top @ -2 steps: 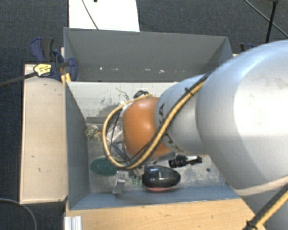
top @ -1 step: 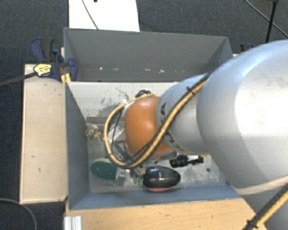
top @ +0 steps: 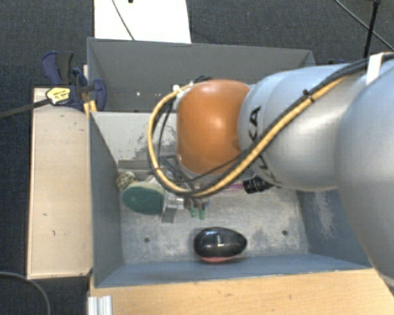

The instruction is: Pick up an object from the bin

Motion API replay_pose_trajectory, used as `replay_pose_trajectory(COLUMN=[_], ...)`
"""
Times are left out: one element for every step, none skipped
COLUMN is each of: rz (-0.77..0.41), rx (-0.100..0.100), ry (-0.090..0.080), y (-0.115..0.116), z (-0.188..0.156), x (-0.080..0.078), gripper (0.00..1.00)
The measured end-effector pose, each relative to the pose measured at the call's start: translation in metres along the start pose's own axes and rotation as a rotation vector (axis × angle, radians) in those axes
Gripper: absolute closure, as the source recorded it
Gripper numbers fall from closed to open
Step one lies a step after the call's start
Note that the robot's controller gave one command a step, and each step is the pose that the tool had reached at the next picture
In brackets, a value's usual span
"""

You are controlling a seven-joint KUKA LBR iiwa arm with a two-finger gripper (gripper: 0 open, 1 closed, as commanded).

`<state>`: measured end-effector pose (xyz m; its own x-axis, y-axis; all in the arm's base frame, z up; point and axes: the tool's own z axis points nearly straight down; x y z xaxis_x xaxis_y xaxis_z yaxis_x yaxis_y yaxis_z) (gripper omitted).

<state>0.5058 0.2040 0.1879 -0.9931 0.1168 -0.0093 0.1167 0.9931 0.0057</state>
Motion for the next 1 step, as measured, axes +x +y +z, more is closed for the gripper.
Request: replay_pose_trajectory(rz=[0.004], rx=[0.001], ry=[-0.001], y=[-0.0062], z=[-0.0687], x=[-0.0171], gripper=[1.00])
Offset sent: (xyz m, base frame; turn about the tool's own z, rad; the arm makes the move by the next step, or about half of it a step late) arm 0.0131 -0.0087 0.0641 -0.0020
